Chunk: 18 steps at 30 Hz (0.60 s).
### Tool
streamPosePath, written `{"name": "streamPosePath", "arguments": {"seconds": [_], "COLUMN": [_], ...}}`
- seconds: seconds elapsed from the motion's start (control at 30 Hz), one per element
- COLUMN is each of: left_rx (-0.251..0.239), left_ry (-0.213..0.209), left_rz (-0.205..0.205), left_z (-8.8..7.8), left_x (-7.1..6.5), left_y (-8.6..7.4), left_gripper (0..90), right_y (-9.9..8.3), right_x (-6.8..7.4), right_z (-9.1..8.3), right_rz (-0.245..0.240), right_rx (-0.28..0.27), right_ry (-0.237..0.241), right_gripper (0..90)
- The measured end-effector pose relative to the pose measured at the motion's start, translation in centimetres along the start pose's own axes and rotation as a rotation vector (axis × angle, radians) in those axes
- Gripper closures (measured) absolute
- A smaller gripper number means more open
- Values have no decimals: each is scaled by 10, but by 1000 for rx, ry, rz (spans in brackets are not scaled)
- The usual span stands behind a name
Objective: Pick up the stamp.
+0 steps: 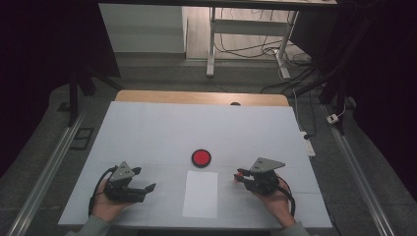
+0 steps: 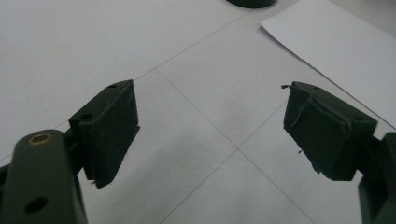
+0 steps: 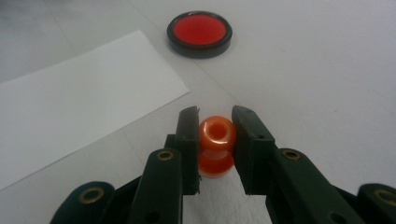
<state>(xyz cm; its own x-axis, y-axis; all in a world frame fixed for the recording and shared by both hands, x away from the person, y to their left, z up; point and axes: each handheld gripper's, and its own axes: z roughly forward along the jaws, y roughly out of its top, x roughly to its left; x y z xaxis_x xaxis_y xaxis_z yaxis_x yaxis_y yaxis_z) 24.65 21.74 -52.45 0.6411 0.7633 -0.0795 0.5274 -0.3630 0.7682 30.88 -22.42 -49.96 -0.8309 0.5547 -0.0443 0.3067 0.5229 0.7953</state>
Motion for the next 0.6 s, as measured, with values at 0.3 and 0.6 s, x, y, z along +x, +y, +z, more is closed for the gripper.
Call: {"name": "streamPosePath", "arguments": {"seconds": [0.3,0.6], "left_rx": [3,5], "left_ry": [1,4], "left_rz": [1,3], "left_z": [1,1], "left_x": [0,0], "left_y": [0,0], "left_gripper": [179,179], "right_y": [3,9], "right_x": [-4,-6], "right_z": [-7,-12], "right_rz": [28,58], "right_rx": [-47,-100], "right_ry": [-14,-8], "right_gripper": [719,719]}}
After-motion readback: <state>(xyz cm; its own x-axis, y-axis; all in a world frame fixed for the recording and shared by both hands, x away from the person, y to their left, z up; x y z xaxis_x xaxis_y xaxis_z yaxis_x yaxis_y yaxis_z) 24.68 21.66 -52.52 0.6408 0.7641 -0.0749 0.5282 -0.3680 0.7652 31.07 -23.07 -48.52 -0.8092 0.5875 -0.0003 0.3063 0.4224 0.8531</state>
